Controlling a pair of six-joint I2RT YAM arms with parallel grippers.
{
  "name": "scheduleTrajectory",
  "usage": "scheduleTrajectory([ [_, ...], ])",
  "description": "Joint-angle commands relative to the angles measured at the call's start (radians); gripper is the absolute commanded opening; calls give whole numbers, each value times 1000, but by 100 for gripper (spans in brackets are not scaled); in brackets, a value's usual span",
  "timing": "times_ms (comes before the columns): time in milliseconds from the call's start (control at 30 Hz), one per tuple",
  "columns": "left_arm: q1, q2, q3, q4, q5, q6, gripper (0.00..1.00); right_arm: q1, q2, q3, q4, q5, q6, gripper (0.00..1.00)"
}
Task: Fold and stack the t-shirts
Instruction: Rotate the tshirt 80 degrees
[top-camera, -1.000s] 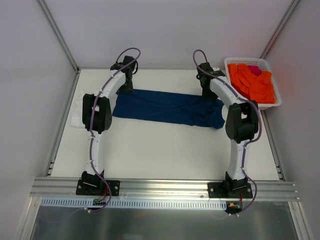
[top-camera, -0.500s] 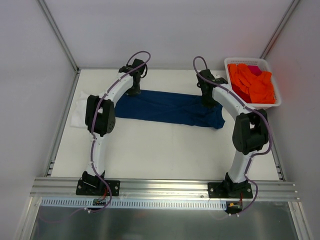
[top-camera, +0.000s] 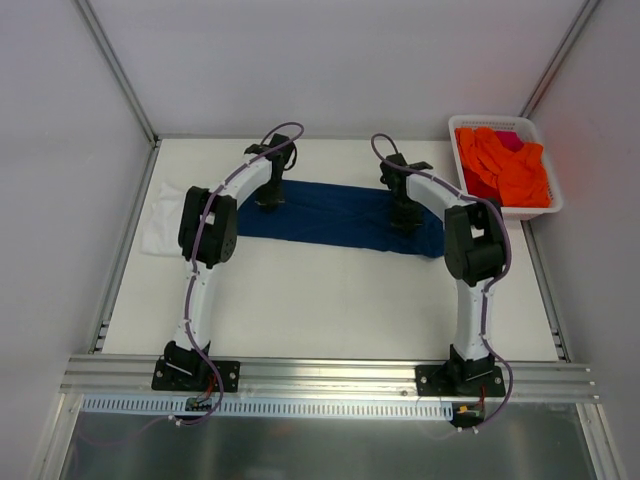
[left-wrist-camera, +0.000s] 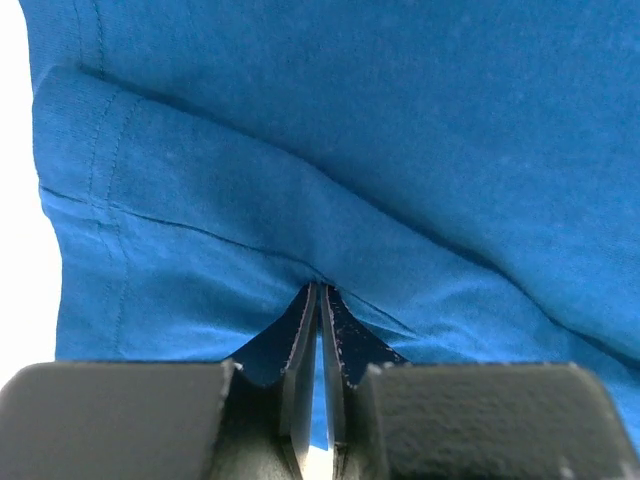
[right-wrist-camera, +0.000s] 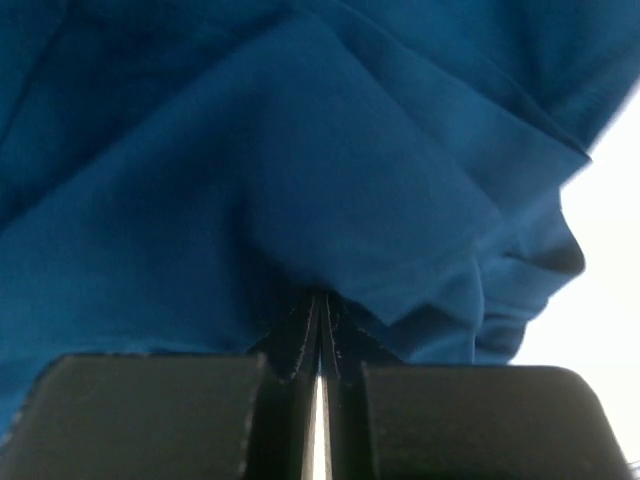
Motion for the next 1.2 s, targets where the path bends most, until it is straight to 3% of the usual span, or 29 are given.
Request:
scheduleTrajectory([
  [0,11,-2,-51,-33,35,-39,5,4,45,87,-45,-31,18,0],
  [233,-12,-84,-228,-21,9,-121,0,-8,100,151,-57,-45,14,0],
  [667,-146,-390,-731,59,-72,-344,0,-65,180,323,-120,-64,-58,0],
  [900,-324,-482,-924,59,-75,-582,0,-91,321,553,-195,-79,-126,1],
  [1167,-641,-547,-1064,54,-35,-946,0,-114,421,714,-202,-120,-161,0],
])
